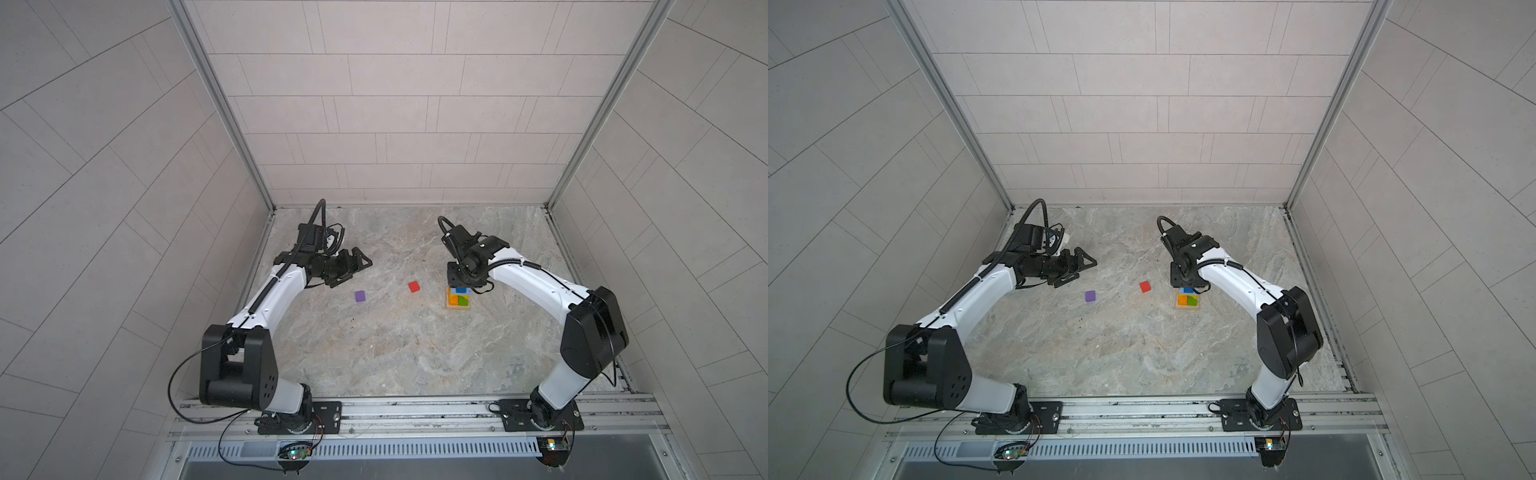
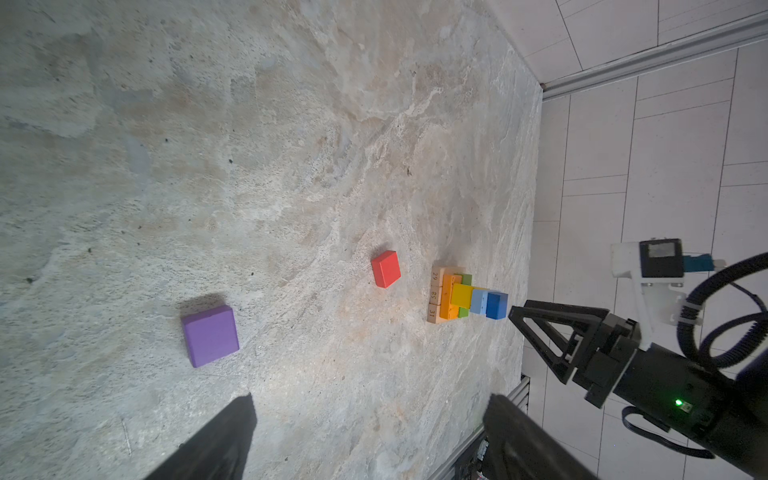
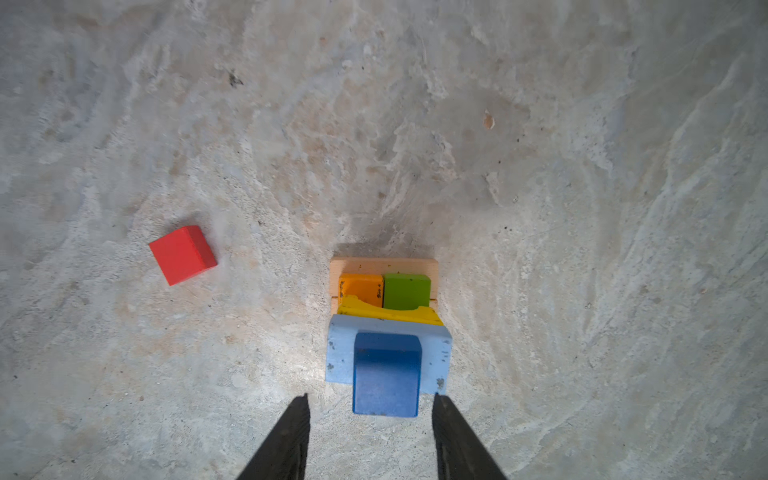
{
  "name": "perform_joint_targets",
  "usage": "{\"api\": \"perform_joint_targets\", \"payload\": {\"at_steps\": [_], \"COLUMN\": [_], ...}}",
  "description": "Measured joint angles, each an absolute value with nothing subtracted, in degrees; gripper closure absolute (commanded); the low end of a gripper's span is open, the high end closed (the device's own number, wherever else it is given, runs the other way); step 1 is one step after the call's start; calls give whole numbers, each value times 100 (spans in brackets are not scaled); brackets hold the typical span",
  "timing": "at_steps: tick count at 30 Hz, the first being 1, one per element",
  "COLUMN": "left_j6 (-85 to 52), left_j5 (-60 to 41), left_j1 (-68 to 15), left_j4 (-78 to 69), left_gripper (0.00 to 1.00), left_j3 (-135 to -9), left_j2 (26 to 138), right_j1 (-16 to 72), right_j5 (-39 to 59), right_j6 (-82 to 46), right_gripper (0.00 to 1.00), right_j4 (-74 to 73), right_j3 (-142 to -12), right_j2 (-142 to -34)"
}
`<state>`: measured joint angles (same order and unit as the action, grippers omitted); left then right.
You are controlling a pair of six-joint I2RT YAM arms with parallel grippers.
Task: Build the wood block tower
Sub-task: 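Raise the right gripper and move it toward the red cube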
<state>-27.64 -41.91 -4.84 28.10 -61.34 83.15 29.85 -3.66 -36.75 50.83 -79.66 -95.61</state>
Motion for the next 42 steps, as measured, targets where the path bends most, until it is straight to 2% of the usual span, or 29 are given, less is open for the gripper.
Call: {"api": "perform_joint_targets", "payload": {"at_steps": [12,19,27,42], "left_j6": [-2764,-2762,-2762,-2762], "left_j5": [-4189,-4174,-4169,-4147], "left_j1": [-484,-484,-484,-484], "left_j4": [2810,2810,2812,2814], "left_gripper": [7,7,7,7], "left_j3": [-6134,-6134,-6134,-6134], "left_j2": [8315,8315,8315,8315], "right_j1": [3273,3461,3776,3887], "right_j5": [-47,19,38,-10], "right_j6": [-2969,-2829,-2674,-2550], "right_gripper": [35,41,42,46], "right_j4": [4877,4816,4963,5037], "right_j3": [-8803,-9461,-10250,-10272], "right_j2": [-9627,-10361,-11415,-12376]}}
